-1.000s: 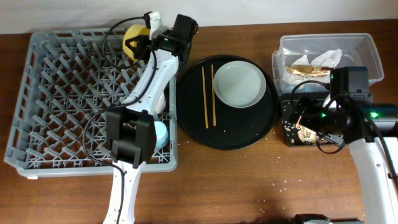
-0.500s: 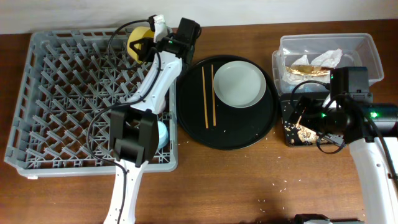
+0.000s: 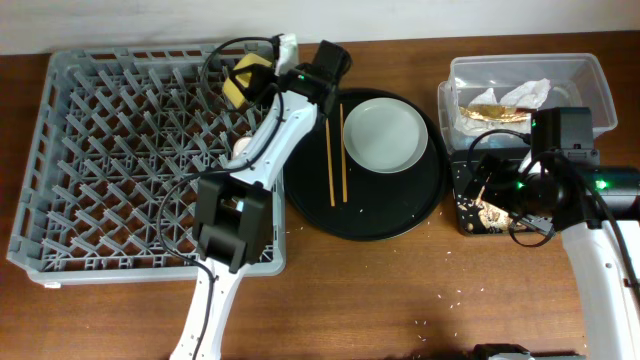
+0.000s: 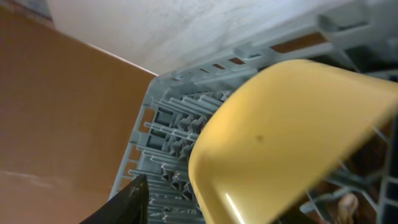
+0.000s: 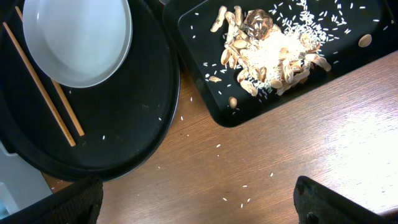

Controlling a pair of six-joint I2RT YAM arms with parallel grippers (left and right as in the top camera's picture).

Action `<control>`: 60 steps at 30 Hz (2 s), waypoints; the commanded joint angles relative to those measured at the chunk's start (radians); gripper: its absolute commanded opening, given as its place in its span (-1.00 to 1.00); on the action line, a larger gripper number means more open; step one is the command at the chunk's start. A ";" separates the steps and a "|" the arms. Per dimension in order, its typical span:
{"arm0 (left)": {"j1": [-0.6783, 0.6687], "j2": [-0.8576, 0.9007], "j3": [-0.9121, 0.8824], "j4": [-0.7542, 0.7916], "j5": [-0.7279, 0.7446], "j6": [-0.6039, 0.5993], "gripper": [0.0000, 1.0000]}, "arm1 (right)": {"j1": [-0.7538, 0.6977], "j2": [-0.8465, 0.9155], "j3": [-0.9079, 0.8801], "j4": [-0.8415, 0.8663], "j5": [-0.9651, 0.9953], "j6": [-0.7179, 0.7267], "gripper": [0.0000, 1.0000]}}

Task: Sort waste into correct bins and load items into the dishwasher rack
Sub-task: 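Carry yellow bowl with left gripper and set it upright in rack, then reach left gripper to white plate on black tray and grasp rim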

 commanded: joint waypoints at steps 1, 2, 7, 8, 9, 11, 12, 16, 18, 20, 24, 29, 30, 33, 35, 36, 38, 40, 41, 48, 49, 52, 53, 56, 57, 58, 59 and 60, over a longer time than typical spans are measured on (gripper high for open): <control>-0.011 0.011 0.001 -0.001 0.005 0.082 0.13 | -0.006 0.002 0.002 -0.001 0.020 0.008 0.97; -0.013 0.008 0.001 -0.002 0.011 0.082 0.15 | -0.006 0.002 0.002 -0.001 0.020 0.008 0.97; -0.015 -0.048 0.001 -0.107 0.209 0.082 0.15 | -0.006 0.002 0.002 -0.001 0.020 0.008 0.97; -0.015 -0.065 0.001 -0.123 0.254 0.082 0.15 | -0.006 0.002 0.002 -0.001 0.020 0.008 0.97; -0.015 -0.079 0.001 -0.133 0.287 0.082 0.18 | -0.006 0.002 0.002 -0.001 0.020 0.008 0.97; -0.015 -0.110 0.001 -0.147 0.351 0.082 0.32 | -0.006 0.003 0.002 -0.001 0.020 0.008 0.97; -0.015 -0.131 0.001 -0.157 0.398 0.082 0.43 | -0.006 0.002 0.002 -0.001 0.020 0.008 0.97; -0.015 -0.208 0.001 -0.202 0.592 0.082 0.98 | -0.006 0.003 0.002 -0.001 0.020 0.008 0.97; -0.015 -0.237 0.001 -0.216 0.678 0.082 0.99 | -0.006 0.002 0.002 -0.001 0.020 0.008 0.97; -0.016 -0.265 0.001 -0.227 0.896 0.082 0.98 | -0.006 0.002 0.002 -0.001 0.020 0.008 0.97; -0.016 -0.257 0.000 -0.222 1.413 0.080 0.84 | -0.006 0.002 0.002 -0.001 0.020 0.008 0.97; -0.034 -0.180 0.000 -0.217 1.455 0.022 0.78 | -0.006 0.002 0.002 -0.001 0.020 0.008 0.97; -0.039 -0.156 0.000 -0.214 1.455 0.006 0.78 | -0.006 0.002 0.002 -0.001 0.020 0.008 0.97; -0.053 -0.102 0.000 -0.180 1.446 -0.037 0.59 | -0.006 0.002 0.002 -0.001 0.020 0.008 0.97; -0.055 -0.077 0.000 -0.150 1.435 -0.060 0.55 | -0.006 0.002 0.002 -0.001 0.020 0.008 0.97; -0.055 -0.068 0.000 -0.140 1.435 -0.062 0.51 | -0.007 0.002 0.002 -0.001 0.020 0.008 0.97; -0.055 -0.060 0.000 -0.135 1.424 -0.065 0.50 | -0.006 0.002 0.002 -0.001 0.020 0.008 0.97; -0.055 -0.060 0.000 -0.138 1.392 -0.070 0.50 | -0.006 0.002 0.002 -0.001 0.020 0.008 0.97; -0.055 -0.060 0.000 -0.140 1.373 -0.085 0.50 | -0.006 0.002 0.002 -0.001 0.020 0.008 0.97; -0.055 -0.055 0.000 -0.142 1.311 -0.114 0.50 | -0.006 0.002 0.002 -0.001 0.020 0.008 0.97; -0.055 -0.055 0.000 -0.142 1.310 -0.114 0.50 | -0.006 0.002 0.002 -0.001 0.020 0.008 0.97; -0.055 -0.055 0.000 -0.143 1.296 -0.114 0.50 | -0.006 0.002 0.002 -0.001 0.020 0.008 0.97; -0.055 -0.055 0.000 -0.143 1.296 -0.114 0.50 | -0.006 0.002 0.002 -0.001 0.020 0.008 0.97; -0.055 -0.055 0.000 -0.147 1.296 -0.129 0.50 | -0.006 0.002 0.002 -0.001 0.020 0.008 0.97; -0.055 -0.055 0.000 -0.148 1.296 -0.129 0.50 | -0.007 0.002 0.002 -0.001 0.020 0.008 0.97; -0.055 -0.054 0.000 -0.148 1.295 -0.130 0.49 | -0.006 0.002 0.002 -0.001 0.020 0.008 0.97; -0.055 -0.053 0.000 -0.147 1.285 -0.142 0.50 | -0.006 0.002 0.002 -0.001 0.020 0.008 0.97; -0.055 -0.053 0.000 -0.147 1.271 -0.157 0.50 | -0.006 0.002 0.002 -0.001 0.020 0.008 0.97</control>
